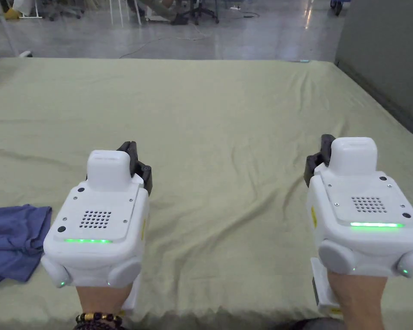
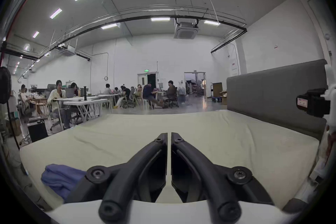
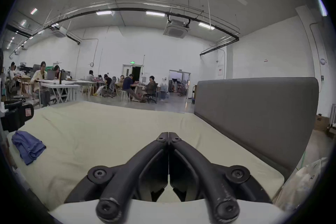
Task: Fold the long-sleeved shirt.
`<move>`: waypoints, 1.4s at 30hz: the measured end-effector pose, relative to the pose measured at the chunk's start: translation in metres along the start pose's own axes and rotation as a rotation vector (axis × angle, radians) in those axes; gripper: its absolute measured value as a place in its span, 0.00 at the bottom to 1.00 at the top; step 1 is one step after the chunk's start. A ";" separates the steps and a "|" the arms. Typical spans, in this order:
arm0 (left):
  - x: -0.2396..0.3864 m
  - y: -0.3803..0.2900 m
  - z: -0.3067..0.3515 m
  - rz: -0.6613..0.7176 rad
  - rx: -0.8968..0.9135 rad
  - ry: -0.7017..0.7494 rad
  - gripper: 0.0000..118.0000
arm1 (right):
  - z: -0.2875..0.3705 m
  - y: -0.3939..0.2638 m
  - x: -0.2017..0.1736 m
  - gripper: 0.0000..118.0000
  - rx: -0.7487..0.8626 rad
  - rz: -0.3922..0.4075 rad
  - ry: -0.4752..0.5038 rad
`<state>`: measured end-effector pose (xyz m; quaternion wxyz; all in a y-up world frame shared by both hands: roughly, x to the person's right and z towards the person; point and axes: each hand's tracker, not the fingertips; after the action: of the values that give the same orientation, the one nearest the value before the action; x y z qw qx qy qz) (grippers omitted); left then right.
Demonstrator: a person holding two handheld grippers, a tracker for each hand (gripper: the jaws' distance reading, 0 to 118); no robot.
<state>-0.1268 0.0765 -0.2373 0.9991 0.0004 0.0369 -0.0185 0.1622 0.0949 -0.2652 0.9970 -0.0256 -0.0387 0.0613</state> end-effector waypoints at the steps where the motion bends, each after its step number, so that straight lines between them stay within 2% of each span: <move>1: 0.000 -0.003 0.002 0.011 0.001 0.011 0.01 | 0.002 -0.004 0.000 0.00 -0.006 -0.005 0.000; 4: -0.004 -0.007 0.002 0.045 -0.023 0.005 0.01 | 0.002 -0.014 -0.002 0.00 -0.037 0.004 0.017; 10: -0.001 -0.008 0.002 0.014 -0.032 0.006 0.01 | -0.001 -0.017 -0.004 0.00 -0.049 0.004 0.038; 11: -0.001 -0.007 0.001 0.011 -0.035 0.003 0.03 | 0.000 -0.016 -0.004 0.00 -0.043 0.000 0.044; 12: -0.003 -0.007 -0.001 0.008 -0.042 0.002 0.13 | 0.000 -0.016 -0.004 0.05 -0.038 0.002 0.046; 14: -0.003 -0.007 -0.005 0.004 -0.044 0.023 0.60 | -0.003 -0.013 -0.002 0.62 -0.043 0.004 0.054; 15: -0.005 -0.007 -0.006 0.013 -0.045 0.024 0.85 | -0.004 -0.013 -0.002 0.86 -0.054 0.002 0.054; 16: -0.009 -0.007 -0.007 0.037 -0.045 0.018 1.00 | -0.004 -0.014 -0.002 0.99 -0.052 0.000 0.044; 17: -0.012 -0.004 0.002 0.066 0.076 0.002 1.00 | -0.002 -0.015 -0.002 1.00 -0.029 -0.003 0.035; 23: -0.013 -0.004 0.000 0.001 -0.011 -0.006 1.00 | -0.002 -0.014 -0.003 1.00 -0.027 -0.003 0.032; 31: -0.009 -0.007 0.006 -0.053 -0.004 -0.002 1.00 | -0.002 -0.007 -0.007 1.00 -0.003 0.005 0.030; 35: -0.011 -0.005 0.001 -0.050 -0.038 0.002 1.00 | -0.004 -0.006 -0.007 1.00 -0.008 -0.004 0.046; 42: -0.015 -0.009 0.000 -0.034 -0.031 0.033 1.00 | -0.003 -0.007 -0.012 1.00 -0.002 0.034 0.039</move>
<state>-0.1422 0.0686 -0.2363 0.9978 -0.0153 0.0535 -0.0350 0.1514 0.0867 -0.2690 0.9964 -0.0284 -0.0188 0.0776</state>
